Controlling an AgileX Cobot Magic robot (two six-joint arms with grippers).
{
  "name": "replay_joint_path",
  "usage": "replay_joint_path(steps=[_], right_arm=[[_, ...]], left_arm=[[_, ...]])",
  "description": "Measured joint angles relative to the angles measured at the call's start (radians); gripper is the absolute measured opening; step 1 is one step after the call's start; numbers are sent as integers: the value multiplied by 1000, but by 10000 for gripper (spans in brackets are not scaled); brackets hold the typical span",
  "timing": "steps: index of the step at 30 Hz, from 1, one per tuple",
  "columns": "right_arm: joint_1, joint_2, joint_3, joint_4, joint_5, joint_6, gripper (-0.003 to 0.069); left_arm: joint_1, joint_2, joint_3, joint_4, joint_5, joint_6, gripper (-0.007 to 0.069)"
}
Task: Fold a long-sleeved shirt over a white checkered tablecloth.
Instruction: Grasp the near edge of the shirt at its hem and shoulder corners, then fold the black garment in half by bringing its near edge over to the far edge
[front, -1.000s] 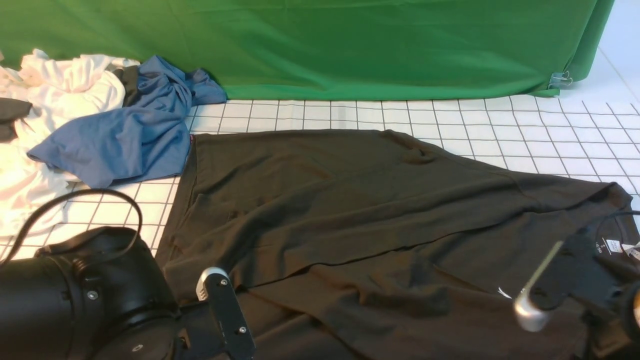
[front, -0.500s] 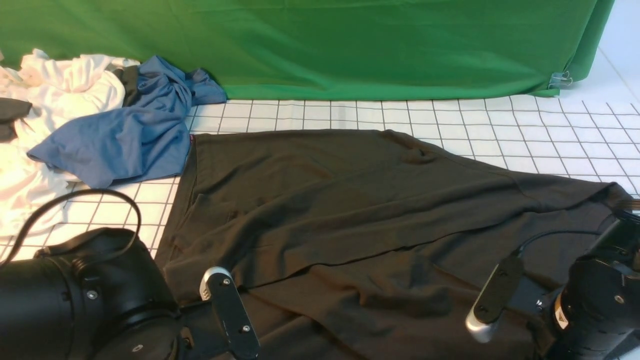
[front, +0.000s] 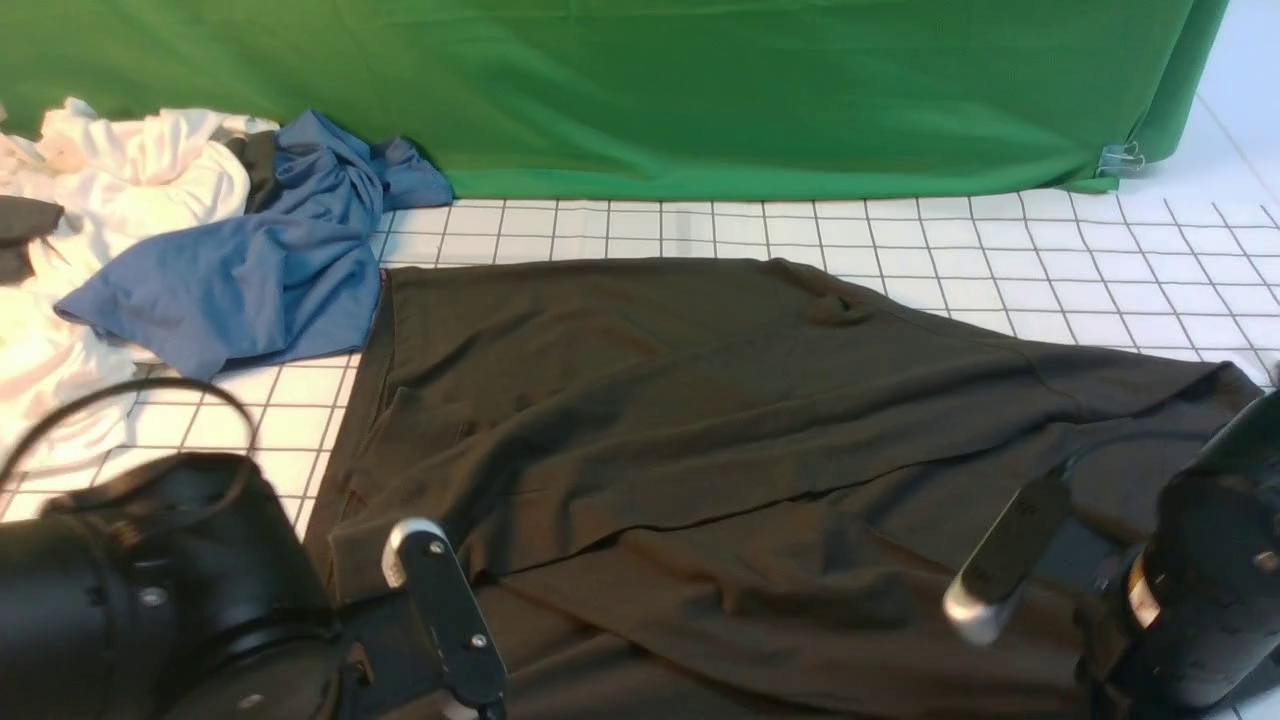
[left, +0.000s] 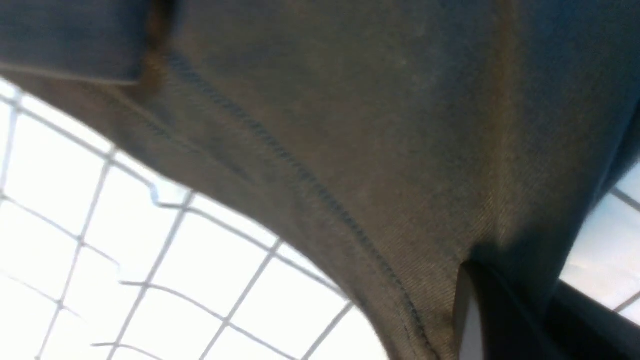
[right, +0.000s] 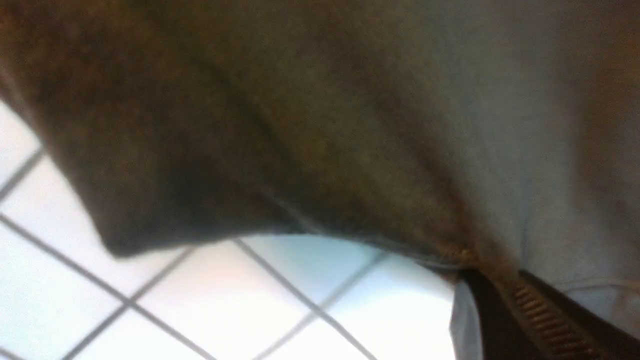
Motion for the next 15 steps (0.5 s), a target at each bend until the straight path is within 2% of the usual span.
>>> replay_joint_path(steps=[7, 10, 15], right_arm=[[-1, -102, -117, -21, 55, -29, 49], [-6, -95, -172, -24, 45, -58, 49], [-83, -8, -305, -23, 28, -107, 49]], left_arm=[[36, -89, -97, 35, 29, 0, -29], [104, -83, -166, 40, 11, 31, -29], [284, 0, -333, 9, -45, 153, -29]])
